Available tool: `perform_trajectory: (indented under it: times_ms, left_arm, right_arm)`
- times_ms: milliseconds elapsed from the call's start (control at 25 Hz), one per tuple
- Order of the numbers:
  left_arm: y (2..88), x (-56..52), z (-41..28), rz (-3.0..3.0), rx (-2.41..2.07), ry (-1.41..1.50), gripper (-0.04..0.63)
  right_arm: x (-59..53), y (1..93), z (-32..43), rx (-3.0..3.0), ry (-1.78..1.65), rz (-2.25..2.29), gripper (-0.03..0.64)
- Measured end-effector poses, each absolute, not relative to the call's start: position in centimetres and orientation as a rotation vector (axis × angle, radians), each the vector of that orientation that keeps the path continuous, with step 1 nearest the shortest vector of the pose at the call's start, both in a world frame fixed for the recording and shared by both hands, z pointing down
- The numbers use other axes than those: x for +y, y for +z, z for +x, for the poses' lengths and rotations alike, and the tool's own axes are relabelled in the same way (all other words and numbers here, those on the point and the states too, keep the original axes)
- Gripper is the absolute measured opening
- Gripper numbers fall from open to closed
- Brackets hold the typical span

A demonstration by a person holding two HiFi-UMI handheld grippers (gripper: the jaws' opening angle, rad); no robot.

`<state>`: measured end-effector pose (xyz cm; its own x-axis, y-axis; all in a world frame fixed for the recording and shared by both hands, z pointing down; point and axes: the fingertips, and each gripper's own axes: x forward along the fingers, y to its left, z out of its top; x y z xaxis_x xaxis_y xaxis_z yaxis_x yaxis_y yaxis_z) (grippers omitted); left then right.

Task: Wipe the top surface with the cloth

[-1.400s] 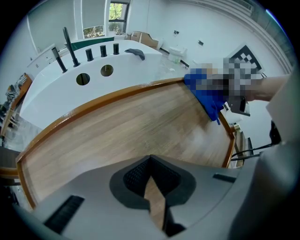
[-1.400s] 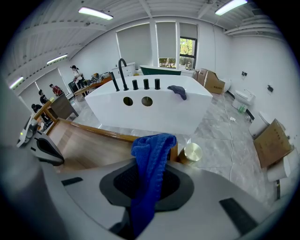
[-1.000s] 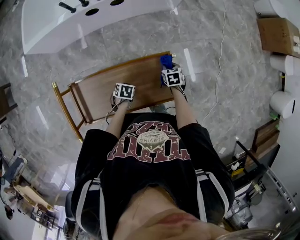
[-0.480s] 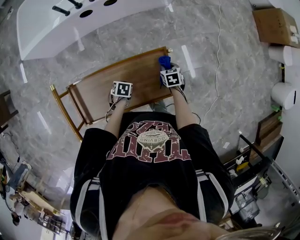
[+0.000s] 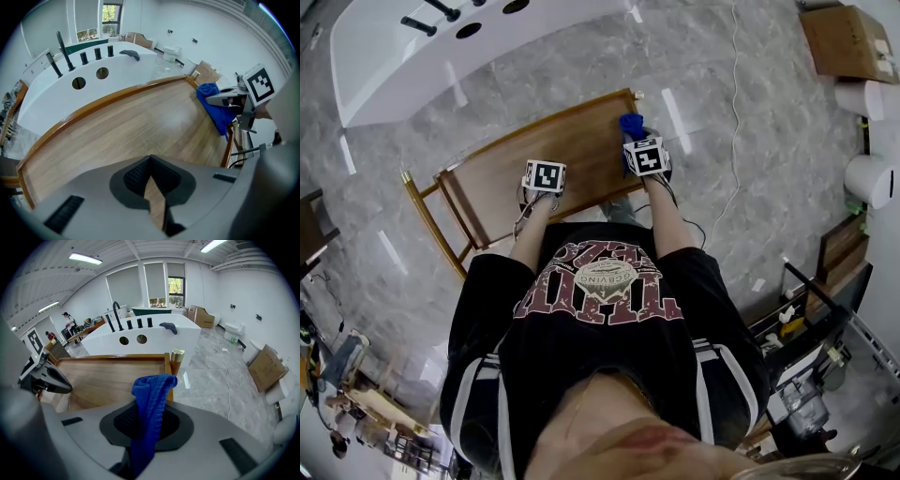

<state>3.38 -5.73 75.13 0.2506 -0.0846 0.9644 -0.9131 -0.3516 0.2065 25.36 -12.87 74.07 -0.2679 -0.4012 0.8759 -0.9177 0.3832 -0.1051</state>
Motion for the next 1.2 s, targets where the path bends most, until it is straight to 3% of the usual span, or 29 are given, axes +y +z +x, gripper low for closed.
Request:
perform_trajectory:
  times_ms: [1200]
  left_arm:
    - [73.8,-3.4,2.0,1.876,-0.952,1.210,0.049]
  right_arm:
    - [-10.1,74.0,15.8,-1.856,0.673,0.950,0.064]
